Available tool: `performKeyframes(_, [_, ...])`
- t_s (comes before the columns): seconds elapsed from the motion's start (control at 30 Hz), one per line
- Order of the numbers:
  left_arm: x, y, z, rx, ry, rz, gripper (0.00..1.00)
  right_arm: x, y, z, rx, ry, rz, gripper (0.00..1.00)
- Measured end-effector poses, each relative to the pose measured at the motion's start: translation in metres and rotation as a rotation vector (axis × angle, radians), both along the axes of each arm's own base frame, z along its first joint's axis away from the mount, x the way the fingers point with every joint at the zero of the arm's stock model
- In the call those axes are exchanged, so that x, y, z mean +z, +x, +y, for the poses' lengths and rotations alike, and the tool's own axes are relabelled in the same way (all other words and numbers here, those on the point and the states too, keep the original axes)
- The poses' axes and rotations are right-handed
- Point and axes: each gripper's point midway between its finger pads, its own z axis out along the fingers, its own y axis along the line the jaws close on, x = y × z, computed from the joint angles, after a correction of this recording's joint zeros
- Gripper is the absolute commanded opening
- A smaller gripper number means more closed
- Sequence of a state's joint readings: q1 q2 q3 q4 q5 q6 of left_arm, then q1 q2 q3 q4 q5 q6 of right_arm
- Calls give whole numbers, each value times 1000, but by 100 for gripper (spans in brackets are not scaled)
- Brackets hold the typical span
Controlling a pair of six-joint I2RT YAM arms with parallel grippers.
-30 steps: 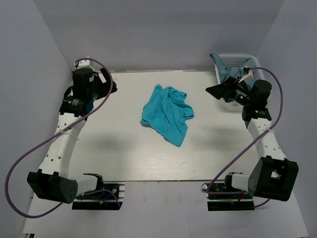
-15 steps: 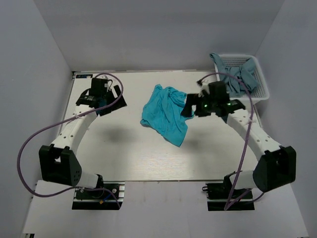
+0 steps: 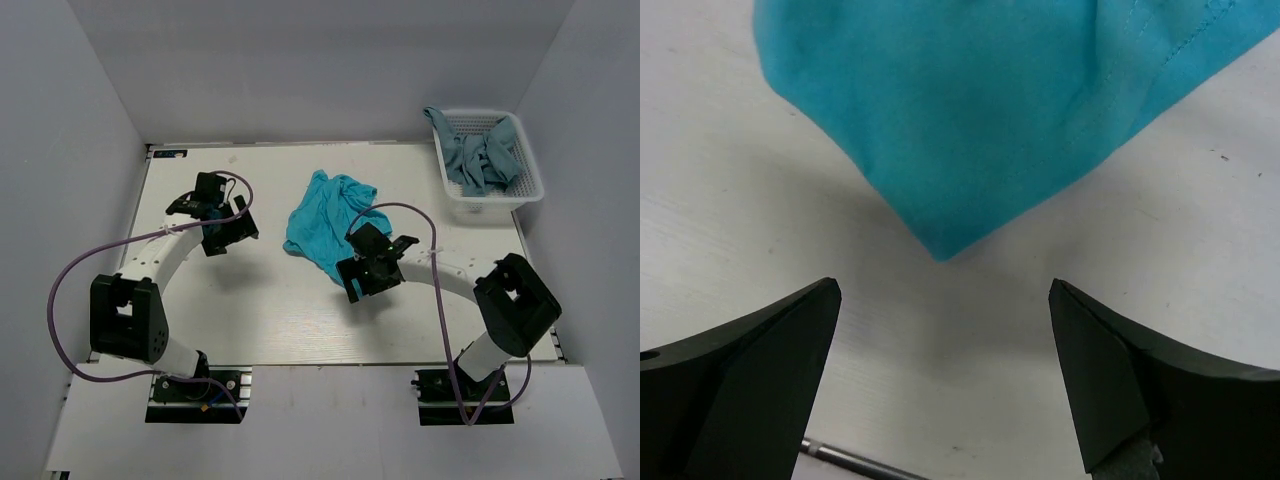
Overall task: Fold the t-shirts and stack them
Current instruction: Flatten out the tshirt
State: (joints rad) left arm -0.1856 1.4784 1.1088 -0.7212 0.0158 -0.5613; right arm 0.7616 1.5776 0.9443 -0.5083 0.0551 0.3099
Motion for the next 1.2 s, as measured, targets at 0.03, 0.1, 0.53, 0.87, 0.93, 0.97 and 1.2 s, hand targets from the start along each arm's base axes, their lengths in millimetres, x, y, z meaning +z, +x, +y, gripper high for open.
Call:
performKeyframes(0.03, [-1, 0, 0, 1, 0, 3, 100, -4, -1, 0, 6, -13, -12, 91])
performKeyframes(0.1, [-3, -1, 0, 1, -1, 9, 100, -8, 3, 1, 16, -33, -51, 91])
performKeyframes(0.53, [-5, -4, 1, 4, 2, 20, 100, -16, 48, 32, 0, -14, -238, 0])
performKeyframes(0.87, [-5, -2, -3, -10, -6, 12, 100, 101, 116, 19, -242, 53, -499, 0])
performKeyframes(0.93, [-6, 1, -9, -27, -13, 8, 100, 150, 141, 10, -326, 101, -604, 0])
performKeyframes(0.97, [-8, 2, -13, -39, -19, 13, 100, 172, 150, 0, -369, 115, -647, 0])
performKeyframes(1.2, [-33, 21, -56, -158, -50, 56, 100, 269, 184, -72, -584, 108, -817, 0])
